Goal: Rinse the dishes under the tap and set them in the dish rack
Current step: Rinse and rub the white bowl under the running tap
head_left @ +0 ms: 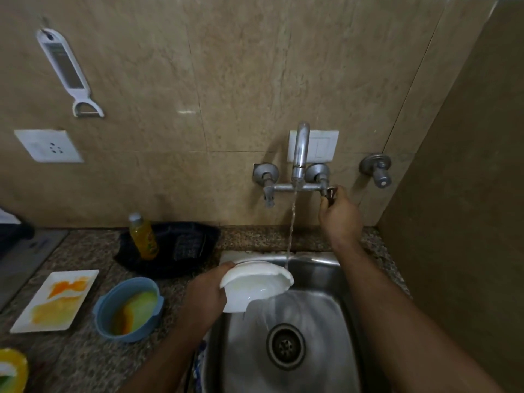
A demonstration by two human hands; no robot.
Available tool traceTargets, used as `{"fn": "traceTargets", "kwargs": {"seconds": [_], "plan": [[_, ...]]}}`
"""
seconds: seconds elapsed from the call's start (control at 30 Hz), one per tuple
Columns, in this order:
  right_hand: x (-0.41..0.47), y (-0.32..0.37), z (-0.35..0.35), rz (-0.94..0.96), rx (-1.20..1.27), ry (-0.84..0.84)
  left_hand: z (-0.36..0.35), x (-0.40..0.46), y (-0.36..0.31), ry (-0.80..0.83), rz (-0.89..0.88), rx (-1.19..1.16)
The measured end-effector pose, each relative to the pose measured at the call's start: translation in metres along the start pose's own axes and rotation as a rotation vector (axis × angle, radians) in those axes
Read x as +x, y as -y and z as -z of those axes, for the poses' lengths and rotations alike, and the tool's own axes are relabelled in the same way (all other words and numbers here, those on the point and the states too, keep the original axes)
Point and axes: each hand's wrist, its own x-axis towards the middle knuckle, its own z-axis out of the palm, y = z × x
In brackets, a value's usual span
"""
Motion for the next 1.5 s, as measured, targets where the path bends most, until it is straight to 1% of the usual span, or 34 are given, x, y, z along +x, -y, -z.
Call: {"fn": "traceTargets", "kwargs": {"seconds": [0.1,0.17,0.2,0.23,0.27,0.3,0.33,0.37,0.4,0.43,0.53,0.63,0.7,0.77,0.87,0.97,1.07,1.13,1.17,1.27,1.33,1.37,1.43,1.47,1.5], "plan": [[-0.010,0.001,0.008,-0.003,0.014,0.049,0.001,0.001,0.001,-0.010,-0.017,0.001],[-0.035,-0.004,0.013,-0.066,0.024,0.049,0.002,0.001,0.001,-0.006,-0.021,0.004],[-0.051,-0.012,0.012,-0.084,0.042,0.078,0.003,0.002,-0.001,-0.003,-0.024,0.003],[-0.069,-0.020,0.010,-0.062,0.109,0.179,0.005,0.002,-0.003,-0.004,-0.026,-0.002],[-0.086,-0.028,0.007,-0.029,0.232,0.374,0.007,0.003,-0.003,-0.006,-0.030,-0.003],[-0.102,-0.034,0.005,-0.005,0.370,0.620,0.009,0.003,-0.005,-0.004,-0.040,0.002],[-0.116,-0.038,0.002,0.013,0.464,0.830,0.010,0.003,-0.007,-0.002,-0.056,0.009],[-0.124,-0.039,-0.002,0.035,0.489,0.944,0.012,0.004,-0.010,-0.007,-0.076,0.014],[-0.128,-0.038,-0.006,0.068,0.476,0.948,0.015,0.005,-0.012,-0.006,-0.088,0.007],[-0.130,-0.037,-0.011,0.097,0.441,0.874,0.016,0.007,-0.016,-0.003,-0.093,-0.009],[-0.131,-0.035,-0.014,0.134,0.307,0.575,0.019,0.008,-0.027,-0.027,-0.150,-0.071],[-0.129,-0.038,-0.004,0.257,0.246,0.413,0.023,0.006,-0.026,-0.062,-0.246,-0.088],[-0.132,-0.039,0.001,0.314,0.203,0.401,0.021,0.007,-0.022,-0.034,-0.282,-0.031],[-0.133,-0.041,0.002,0.328,0.180,0.402,0.019,0.005,-0.019,0.012,-0.275,-0.005],[-0.135,-0.042,0.003,0.370,0.134,0.365,0.012,0.000,-0.016,-0.005,-0.289,-0.013],[-0.140,-0.046,-0.002,0.354,0.098,0.430,0.008,-0.004,-0.011,0.036,-0.239,-0.019],[-0.144,-0.047,-0.004,0.336,0.071,0.415,0.008,-0.003,-0.010,0.028,-0.227,-0.009],[-0.149,-0.048,-0.005,0.348,0.093,0.408,0.009,-0.006,-0.010,0.016,-0.265,-0.013],[-0.148,-0.048,-0.005,0.355,0.074,0.397,0.008,-0.004,-0.010,-0.015,-0.278,-0.004],[-0.146,-0.046,-0.009,0.358,0.041,0.452,0.010,-0.004,-0.005,0.040,-0.228,-0.017],[-0.149,-0.045,-0.006,0.352,0.036,0.417,0.009,-0.005,-0.005,0.011,-0.234,-0.001],[-0.149,-0.044,-0.004,0.351,0.054,0.400,0.010,-0.005,-0.007,0.021,-0.227,0.000],[-0.151,-0.047,-0.006,0.340,0.087,0.389,0.011,-0.006,-0.010,0.016,-0.228,-0.021],[-0.152,-0.047,-0.006,0.334,0.075,0.380,0.011,-0.005,-0.010,-0.011,-0.233,-0.026],[-0.151,-0.045,-0.005,0.329,0.069,0.387,0.013,-0.004,-0.012,-0.003,-0.223,-0.026]]}}
